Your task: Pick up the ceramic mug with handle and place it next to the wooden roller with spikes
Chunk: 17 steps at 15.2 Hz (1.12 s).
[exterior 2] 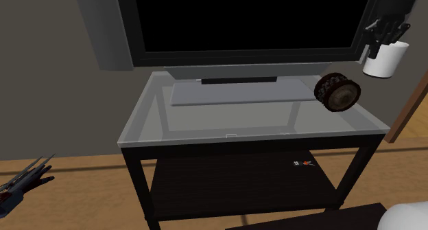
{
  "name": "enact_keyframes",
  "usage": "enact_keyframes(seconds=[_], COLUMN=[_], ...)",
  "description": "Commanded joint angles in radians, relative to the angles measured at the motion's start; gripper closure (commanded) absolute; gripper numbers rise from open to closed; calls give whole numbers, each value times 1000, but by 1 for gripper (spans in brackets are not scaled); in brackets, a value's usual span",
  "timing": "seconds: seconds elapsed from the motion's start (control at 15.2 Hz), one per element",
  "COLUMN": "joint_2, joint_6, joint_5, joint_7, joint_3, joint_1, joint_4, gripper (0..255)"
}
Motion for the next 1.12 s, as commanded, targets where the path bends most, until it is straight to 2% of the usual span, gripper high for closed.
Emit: enact_keyframes(seconds=[0.0,1.06], joint_2=[7,32], joint_6=[23,234], joint_5=[0,-3], joint_7=[-8,4], joint_3=[-4,-5], joint_1=[-4,-5], joint_4=[-15,-201], gripper=[255,255])
